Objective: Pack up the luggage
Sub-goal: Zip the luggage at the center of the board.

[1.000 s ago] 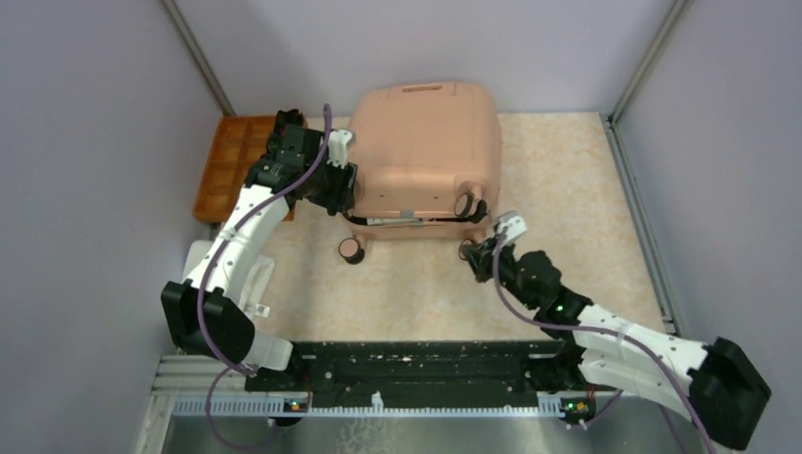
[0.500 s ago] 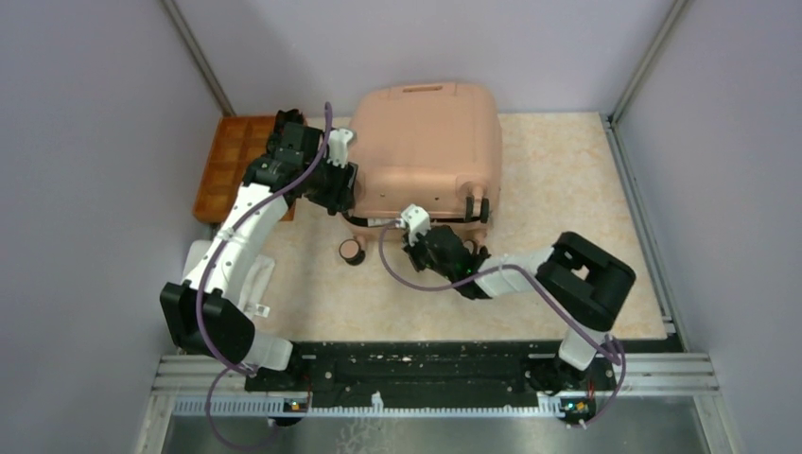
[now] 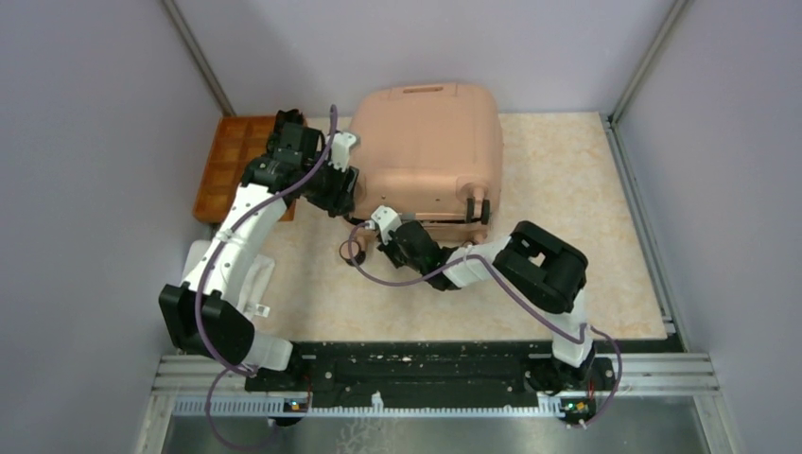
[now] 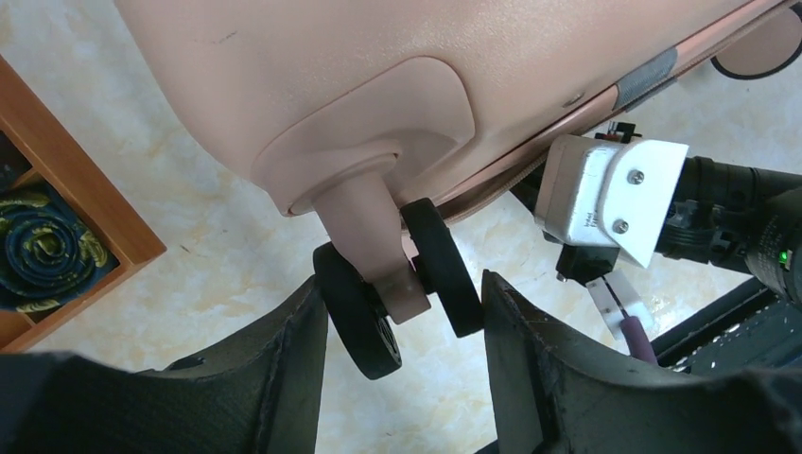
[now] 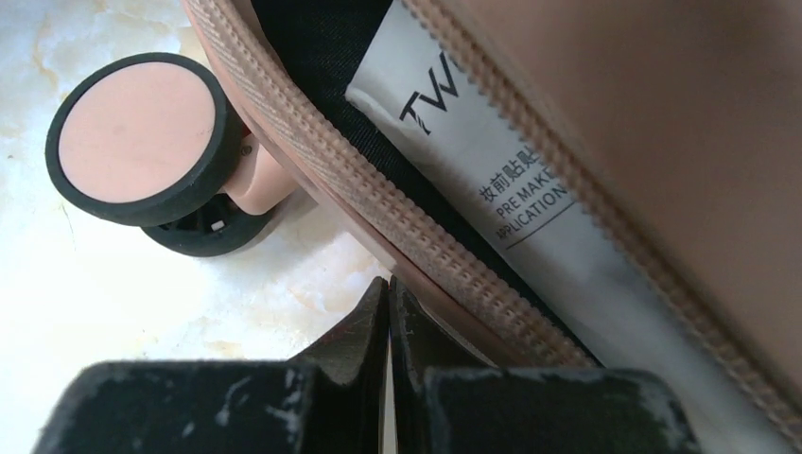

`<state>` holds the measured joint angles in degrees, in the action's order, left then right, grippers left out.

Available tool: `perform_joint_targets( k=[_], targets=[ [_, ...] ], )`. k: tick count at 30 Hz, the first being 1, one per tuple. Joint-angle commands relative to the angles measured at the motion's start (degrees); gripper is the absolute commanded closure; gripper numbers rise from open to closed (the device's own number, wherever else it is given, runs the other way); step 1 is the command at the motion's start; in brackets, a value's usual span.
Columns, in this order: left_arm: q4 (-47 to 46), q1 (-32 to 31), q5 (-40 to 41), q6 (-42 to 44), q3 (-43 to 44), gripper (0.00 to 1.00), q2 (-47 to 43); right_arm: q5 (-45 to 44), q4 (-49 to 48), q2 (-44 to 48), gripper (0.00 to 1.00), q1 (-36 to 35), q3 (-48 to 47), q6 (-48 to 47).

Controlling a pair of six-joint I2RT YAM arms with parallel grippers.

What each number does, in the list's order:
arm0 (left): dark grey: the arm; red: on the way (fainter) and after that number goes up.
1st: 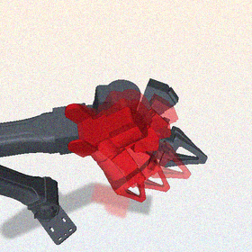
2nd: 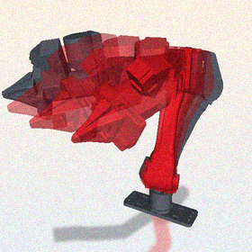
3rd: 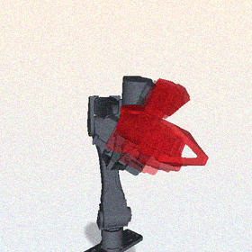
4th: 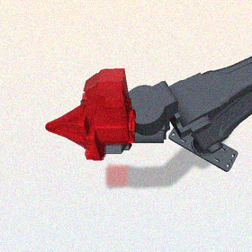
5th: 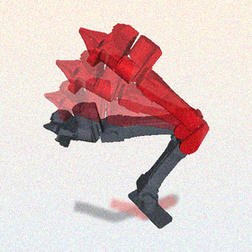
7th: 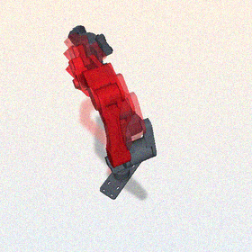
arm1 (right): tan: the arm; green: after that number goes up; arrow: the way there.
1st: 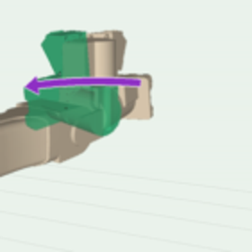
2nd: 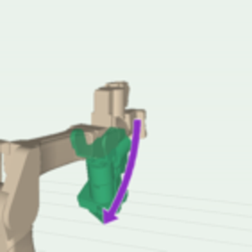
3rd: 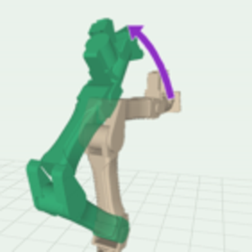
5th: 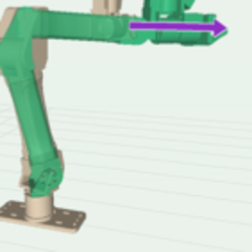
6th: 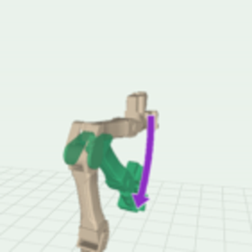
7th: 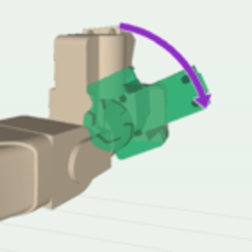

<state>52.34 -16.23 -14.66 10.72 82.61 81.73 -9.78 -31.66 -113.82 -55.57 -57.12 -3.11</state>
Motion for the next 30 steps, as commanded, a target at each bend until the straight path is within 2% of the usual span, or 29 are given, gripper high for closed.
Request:
perform_joint_targets(
  k=[1, 8, 11, 13, 15, 16, 17, 18, 19, 20, 24, 30],
  targets=[
    [4.2, -2.4, -20.2, 6.8, 4.5, 1.00, -6.7, -8.9, -8.1, -1.0, 1.00, 1.4, -5.7, -2.6],
    [5.1, -2.5, -25.3, 9.5, 6.8, 1.00, -8.7, -7.8, -8.1, -2.5, 1.00, 2.9, -9.3, -0.4],
    [5.3, -2.4, -24.9, 10.8, 6.1, 1.00, -8.9, -6.8, -8.9, -2.1, 1.00, 3.7, -9.1, 1.4],
    [4.6, -2.4, -23.1, 10.2, 4.1, 1.00, -9.2, -4.8, -10.5, -1.3, 1.00, 3.6, -7.6, 1.5],
    [1.7, -2.3, -17.4, 6.9, 2.0, 1.00, -10.0, -3.2, -11.8, 0.4, 0.94, 3.3, -5.3, 2.0],
    [0.0, -2.1, -14.9, 6.6, 1.1, 0.88, -10.3, -2.9, -12.4, 1.5, 0.92, 3.2, -3.9, 2.3],
    [-1.8, -1.7, -12.0, 6.1, 0.5, 0.44, -10.6, -2.2, -13.5, 2.7, 0.87, 3.0, -1.5, 2.6],
    [-3.9, -1.4, -7.7, 5.3, -0.6, 0.22, -11.1, -2.2, -14.7, 3.9, 0.82, 2.7, 0.1, 2.7],
    [-6.4, -1.1, -5.7, 4.7, -1.3, 0.04, -11.6, -2.3, -15.8, 4.9, 0.80, 2.4, 1.6, 2.7],
    [-8.5, -0.9, -4.5, 4.7, -1.9, 0.02, -12.0, -2.2, -16.2, 5.7, 0.78, 2.2, 2.8, 2.7],
    [-12.0, -0.9, -2.5, 2.2, -1.7, 0.01, -9.4, -1.6, -18.5, 7.4, 0.76, 2.0, 5.9, 5.3],
    [-11.2, 1.1, -1.7, 0.4, 0.2, 0.01, -1.3, -1.0, -20.9, 9.2, 0.75, 2.0, 9.1, 8.0]
  ],
)
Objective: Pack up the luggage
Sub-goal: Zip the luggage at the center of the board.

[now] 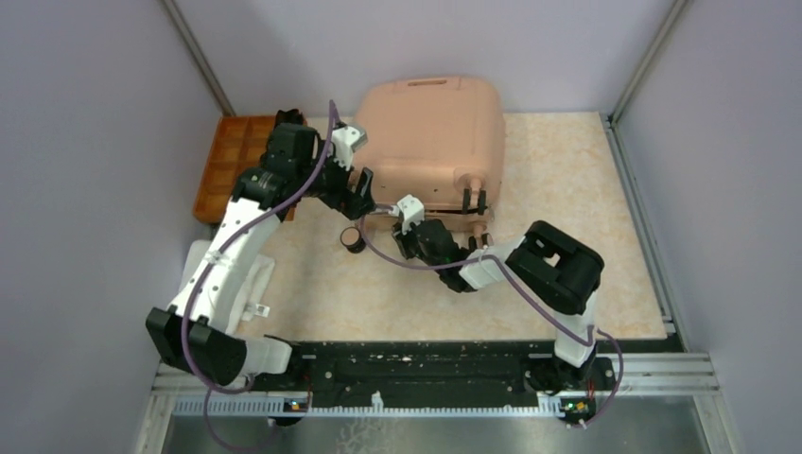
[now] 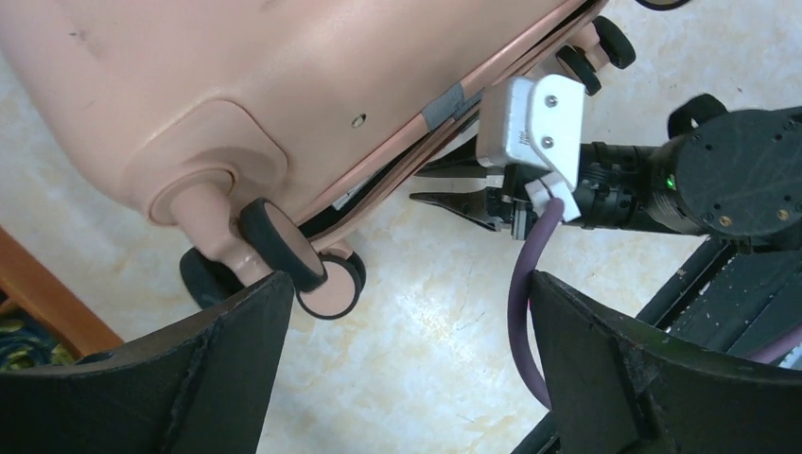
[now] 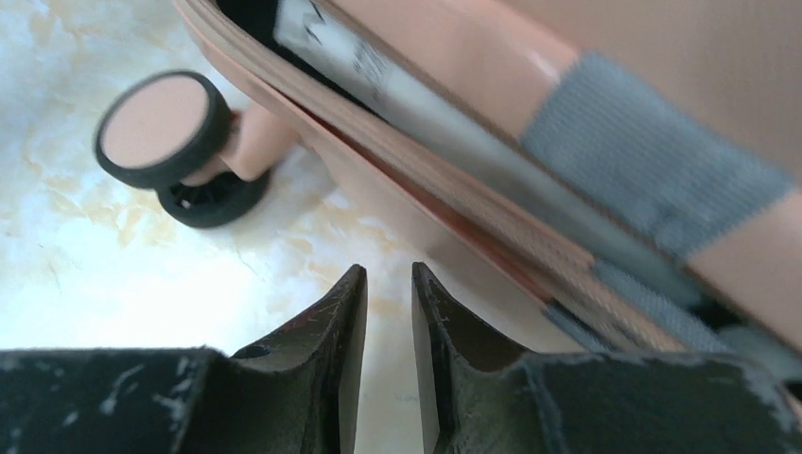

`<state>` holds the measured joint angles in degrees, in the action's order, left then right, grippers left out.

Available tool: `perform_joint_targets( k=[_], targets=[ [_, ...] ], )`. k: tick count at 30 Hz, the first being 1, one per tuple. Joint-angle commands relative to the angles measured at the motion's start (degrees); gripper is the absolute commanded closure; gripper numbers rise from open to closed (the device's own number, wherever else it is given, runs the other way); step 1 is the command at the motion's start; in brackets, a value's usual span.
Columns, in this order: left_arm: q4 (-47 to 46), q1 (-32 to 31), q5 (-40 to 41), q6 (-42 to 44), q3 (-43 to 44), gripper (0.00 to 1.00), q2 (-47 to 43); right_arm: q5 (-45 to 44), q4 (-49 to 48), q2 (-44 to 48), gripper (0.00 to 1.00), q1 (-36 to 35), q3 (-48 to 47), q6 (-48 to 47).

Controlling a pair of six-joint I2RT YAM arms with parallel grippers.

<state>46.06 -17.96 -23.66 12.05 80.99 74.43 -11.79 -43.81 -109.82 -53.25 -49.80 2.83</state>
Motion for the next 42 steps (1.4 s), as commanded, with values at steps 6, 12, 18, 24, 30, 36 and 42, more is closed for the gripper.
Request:
perform_joint_targets(
  k=[6, 12, 18, 24, 30, 36, 42],
  targets=[
    [-3.2, 9.1, 5.3, 0.1, 3.8, 0.01, 11.3, 1.1, -9.8, 5.6, 0.74, -0.4, 3.8, 3.2],
    [-8.4, 9.1, 4.6, 3.0, 1.9, 0.01, 8.7, 2.0, -9.8, 5.6, 0.74, -0.4, 4.1, 4.0],
    [-8.4, 9.1, 0.4, 3.8, 9.2, 0.01, 5.5, 1.7, -9.2, 5.9, 0.74, -0.4, 3.8, 4.0],
    [-7.2, 9.6, 6.6, 6.4, 8.9, 0.01, 8.3, 1.4, -8.9, 5.6, 0.74, -0.3, 3.3, 4.2],
    [-4.1, 11.2, 3.6, 4.9, 5.5, 0.01, 13.3, 1.5, -9.7, 5.9, 0.74, -0.3, 4.1, 4.9],
    [-5.0, 11.6, 2.2, 4.5, 6.7, 0.02, 18.3, 1.6, -10.5, 6.2, 0.75, -0.3, 5.1, 5.4],
    [3.0, 11.6, -5.6, 3.6, 11.5, 0.52, 24.9, 1.5, -10.1, 5.1, 0.75, -0.3, 4.1, 5.2]
  ],
)
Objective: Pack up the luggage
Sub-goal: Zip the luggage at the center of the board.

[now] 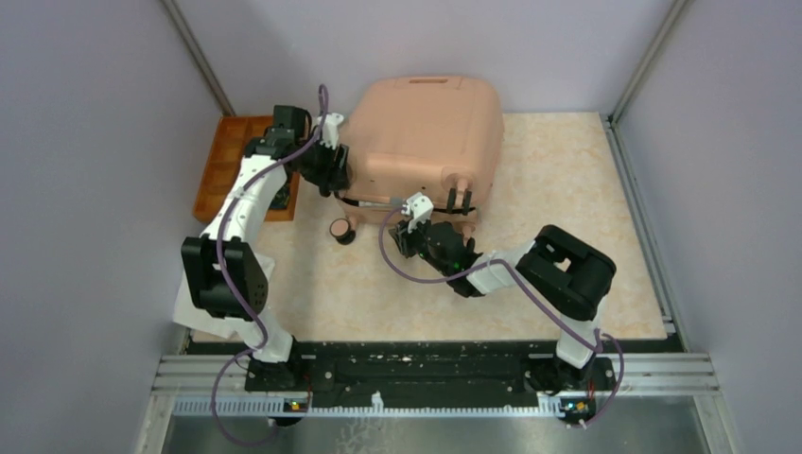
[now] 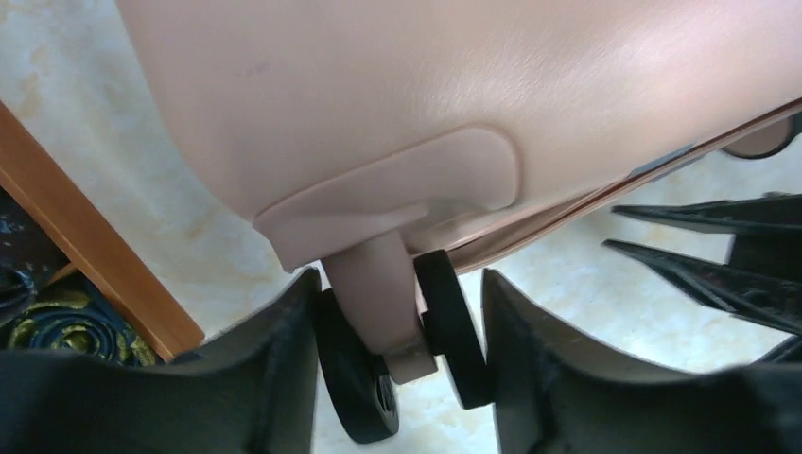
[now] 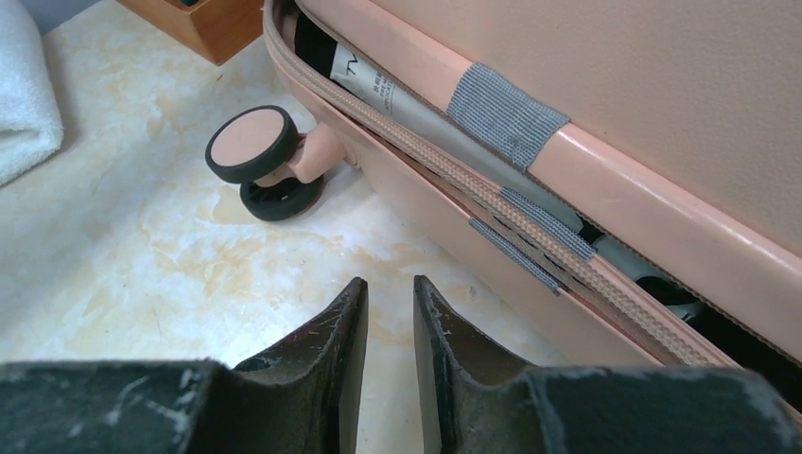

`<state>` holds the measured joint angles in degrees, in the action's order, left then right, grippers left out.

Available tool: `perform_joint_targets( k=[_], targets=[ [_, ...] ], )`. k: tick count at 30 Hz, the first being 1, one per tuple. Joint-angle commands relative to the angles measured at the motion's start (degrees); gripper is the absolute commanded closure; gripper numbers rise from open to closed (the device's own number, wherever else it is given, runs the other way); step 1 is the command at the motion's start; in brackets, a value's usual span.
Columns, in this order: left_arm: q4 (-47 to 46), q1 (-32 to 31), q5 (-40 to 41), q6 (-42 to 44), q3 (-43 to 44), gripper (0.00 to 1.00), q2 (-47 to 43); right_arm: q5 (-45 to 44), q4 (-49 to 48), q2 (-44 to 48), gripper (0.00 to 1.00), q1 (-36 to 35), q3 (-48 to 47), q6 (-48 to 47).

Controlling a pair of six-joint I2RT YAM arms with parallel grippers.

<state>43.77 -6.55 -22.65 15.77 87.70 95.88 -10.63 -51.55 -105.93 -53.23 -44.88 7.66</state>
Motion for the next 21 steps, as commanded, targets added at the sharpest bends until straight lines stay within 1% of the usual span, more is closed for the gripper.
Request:
perform_joint_targets(
  k=[1, 3, 4, 6, 8, 11, 16, 21],
  targets=[
    [7.7, 0.2, -8.5, -0.2, 6.4, 0.61, 4.8, 0.3, -1.9, 0.8, 0.76, -0.2, -1.4, 0.1],
    [11.6, 0.3, -11.3, -0.3, 9.7, 0.89, 7.4, 0.6, -1.7, -0.1, 0.76, 0.3, -2.1, 0.4],
    [13.1, 0.3, -11.9, -0.5, 11.4, 1.00, 8.3, 1.0, -1.8, -0.4, 0.76, 0.6, -2.1, 0.9],
    [14.7, 0.3, -12.6, -0.7, 14.0, 1.00, 9.0, 1.8, -1.3, -1.1, 0.77, 1.2, -2.6, 1.8],
    [13.1, 0.4, -13.6, -1.1, 14.7, 1.00, 7.8, 2.1, -0.4, -1.7, 0.77, 1.5, -3.0, 2.0],
    [9.2, 0.2, -17.0, -1.1, 14.0, 1.00, 4.3, 2.4, -0.5, -2.3, 0.78, 1.7, -3.1, 2.2],
    [0.9, -0.9, -18.9, -0.1, 10.4, 1.00, -2.6, 2.9, 0.1, -3.6, 0.78, 2.0, -4.3, 2.9],
    [-0.2, -1.0, -21.6, 1.4, 9.9, 1.00, -6.6, 2.4, 1.1, -4.6, 0.78, 2.2, -6.2, 3.0]
  ],
)
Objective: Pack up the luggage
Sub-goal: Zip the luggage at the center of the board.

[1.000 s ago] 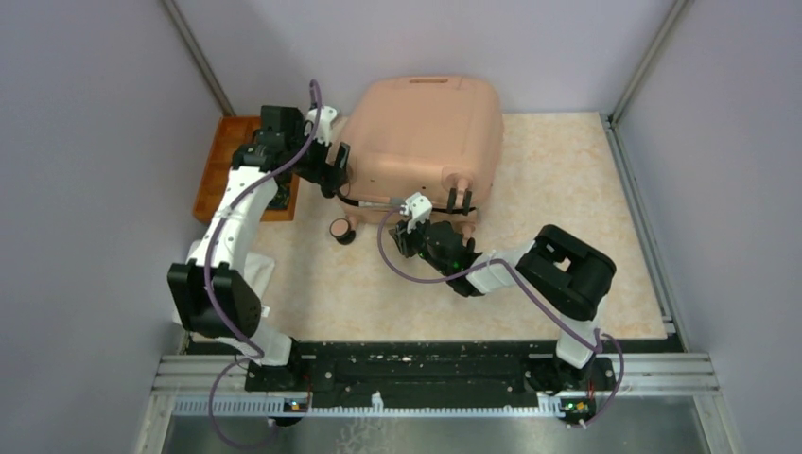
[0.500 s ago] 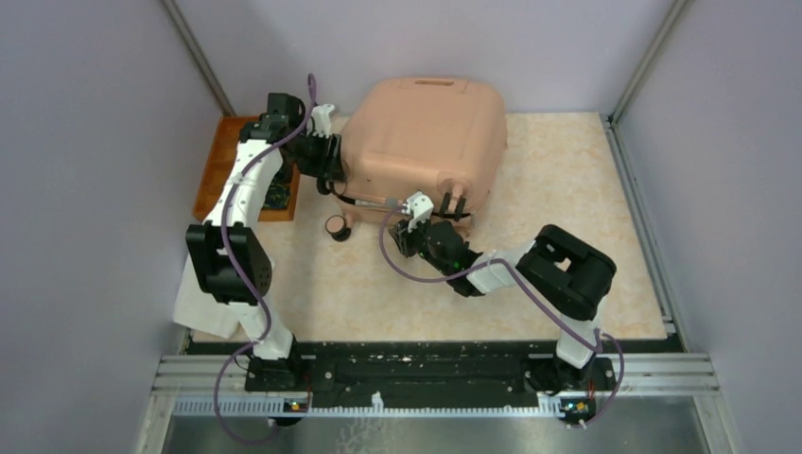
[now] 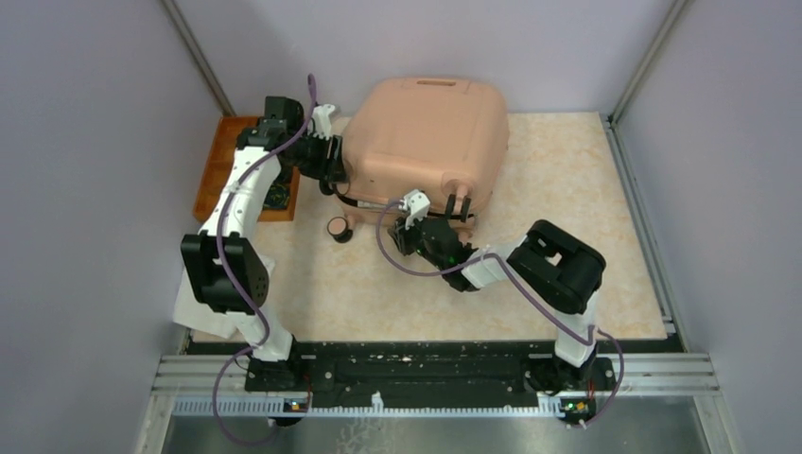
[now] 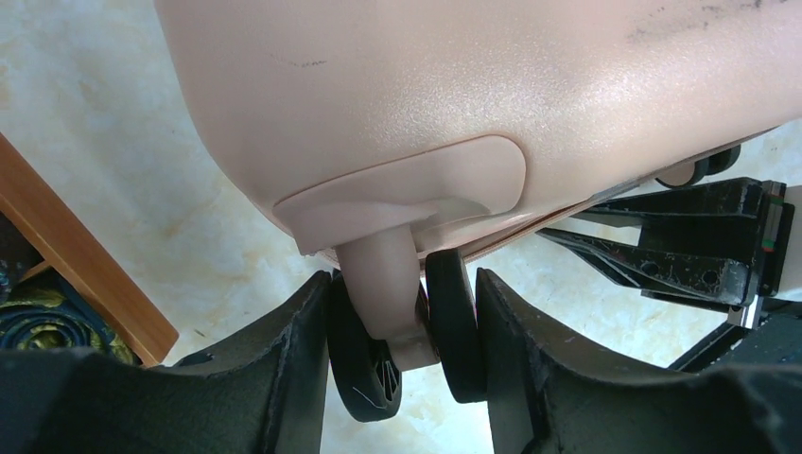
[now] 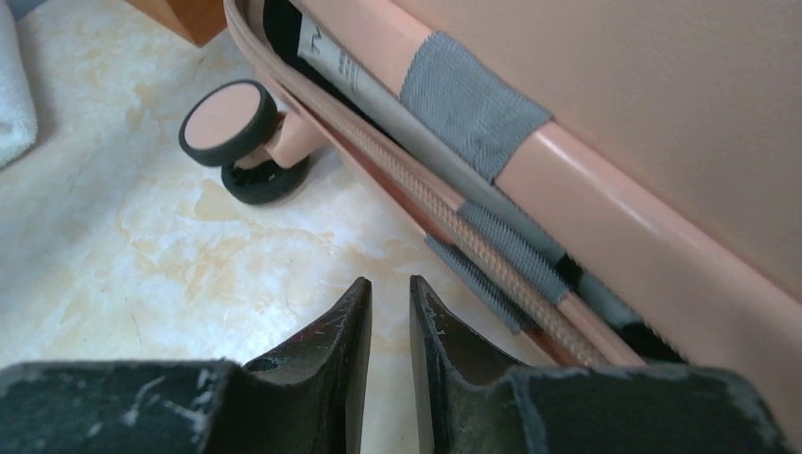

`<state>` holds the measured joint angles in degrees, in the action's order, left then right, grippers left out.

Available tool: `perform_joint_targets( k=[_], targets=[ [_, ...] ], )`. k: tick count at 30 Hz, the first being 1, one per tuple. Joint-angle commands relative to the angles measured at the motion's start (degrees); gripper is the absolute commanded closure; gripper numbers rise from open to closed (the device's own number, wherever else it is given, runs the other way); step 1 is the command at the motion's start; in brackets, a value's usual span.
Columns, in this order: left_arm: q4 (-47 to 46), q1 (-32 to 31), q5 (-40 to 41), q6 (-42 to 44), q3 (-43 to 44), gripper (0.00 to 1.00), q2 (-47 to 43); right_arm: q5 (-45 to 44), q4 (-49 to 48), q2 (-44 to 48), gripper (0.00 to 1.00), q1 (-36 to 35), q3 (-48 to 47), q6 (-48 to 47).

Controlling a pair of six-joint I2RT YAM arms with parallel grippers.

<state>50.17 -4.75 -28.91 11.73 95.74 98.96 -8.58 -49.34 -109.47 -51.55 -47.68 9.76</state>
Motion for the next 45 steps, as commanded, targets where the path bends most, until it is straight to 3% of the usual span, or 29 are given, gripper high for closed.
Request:
perform_joint_targets(
  k=[1, 14, 23, 33, 37, 39, 40, 41, 45],
  targets=[
    [-6.9, -2.8, -15.8, 5.6, 1.8, 1.00, -10.2, 0.2, -0.9, -1.4, 0.78, 0.6, -3.7, 0.9],
    [-9.6, -7.7, -16.4, 8.7, 0.3, 1.00, -16.7, -0.6, 0.8, -3.1, 0.79, 1.0, -5.6, 2.1],
    [-7.7, -11.0, -16.7, 7.4, 6.1, 1.00, -16.6, -0.9, 0.7, -5.3, 0.79, 1.1, -8.0, 1.5],
    [-5.2, -11.1, -16.7, 8.2, -6.3, 1.00, -22.5, 0.7, -0.6, -5.7, 0.78, 1.4, -8.9, 0.7],
    [-6.7, -11.0, -14.3, 7.7, -10.1, 1.00, -23.8, 2.1, -0.3, 0.5, 0.67, -0.1, -5.3, 0.0],
    [-6.8, -11.0, -13.5, 7.6, -9.7, 1.00, -23.7, 1.6, -0.2, 5.5, 0.54, -1.2, -1.0, -0.2],
    [-6.6, -11.0, -13.1, 7.6, -9.0, 1.00, -23.1, 1.4, 0.0, 8.7, 0.36, -1.4, 1.5, 0.7],
    [-6.2, -11.0, -12.8, 7.8, -7.9, 0.99, -22.5, 0.7, 0.1, 12.1, 0.06, -1.4, 4.7, 1.5],
    [-5.6, -11.0, -9.9, 7.5, -4.1, 0.60, -21.1, -5.3, 4.6, 31.2, 0.01, 0.8, 17.5, 7.0]
  ],
)
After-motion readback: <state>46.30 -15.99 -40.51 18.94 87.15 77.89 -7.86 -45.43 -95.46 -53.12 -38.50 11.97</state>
